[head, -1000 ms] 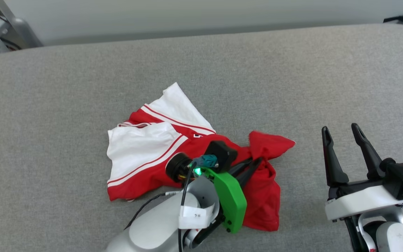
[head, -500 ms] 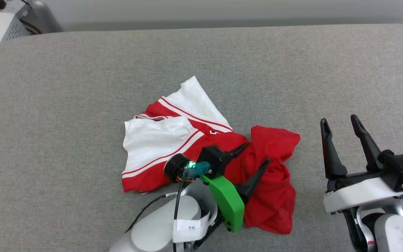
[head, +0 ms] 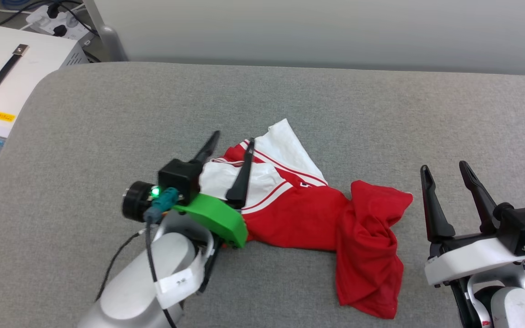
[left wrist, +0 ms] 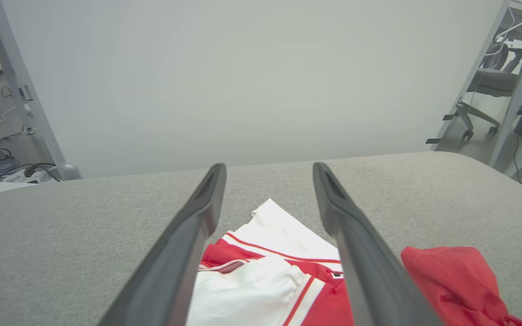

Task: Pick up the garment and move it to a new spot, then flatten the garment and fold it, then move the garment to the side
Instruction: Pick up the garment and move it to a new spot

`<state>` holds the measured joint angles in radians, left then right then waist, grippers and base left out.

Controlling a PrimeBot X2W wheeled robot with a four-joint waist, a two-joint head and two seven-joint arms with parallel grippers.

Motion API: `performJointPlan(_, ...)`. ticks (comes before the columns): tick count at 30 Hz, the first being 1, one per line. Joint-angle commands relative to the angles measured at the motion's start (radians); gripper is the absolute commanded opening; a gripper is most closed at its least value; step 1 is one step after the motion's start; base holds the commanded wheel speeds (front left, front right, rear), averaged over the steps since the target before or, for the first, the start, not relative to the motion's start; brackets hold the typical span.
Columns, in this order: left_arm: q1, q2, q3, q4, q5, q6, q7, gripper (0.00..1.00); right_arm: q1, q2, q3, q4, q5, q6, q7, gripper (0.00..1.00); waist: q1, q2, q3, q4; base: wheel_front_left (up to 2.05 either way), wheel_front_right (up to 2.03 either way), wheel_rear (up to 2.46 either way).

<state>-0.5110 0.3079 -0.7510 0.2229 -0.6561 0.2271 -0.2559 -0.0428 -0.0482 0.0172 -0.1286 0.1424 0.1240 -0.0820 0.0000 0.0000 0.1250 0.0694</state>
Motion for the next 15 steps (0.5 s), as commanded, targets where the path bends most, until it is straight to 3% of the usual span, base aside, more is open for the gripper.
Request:
performJointPlan(1, 0.03, 0.022, 0.033, -0.013, 0.013, 0.017, -0.005, 1.0, 0.009, -0.002, -0.003, -0.001, -0.004, 0.007, 0.005, 1.0, 0.0, 0.0, -0.013, 0.015, 0.0, 0.0, 0.0)
performJointPlan(8, 0.159, 0.108, 0.201, -0.059, 0.037, 0.051, -0.006, 1.0, 0.038, -0.002, -0.028, 0.006, 0.005, 0.007, 0.015, 1.0, 0.0, 0.0, -0.025, 0.02, 0.0, 0.0, 0.0)
performJointPlan(15, 0.256, 0.14, 0.254, -0.073, 0.041, 0.045, -0.006, 1.0, 0.078, -0.002, -0.048, 0.004, 0.01, 0.007, 0.023, 1.0, 0.0, 0.0, -0.052, 0.003, 0.0, 0.0, 0.0)
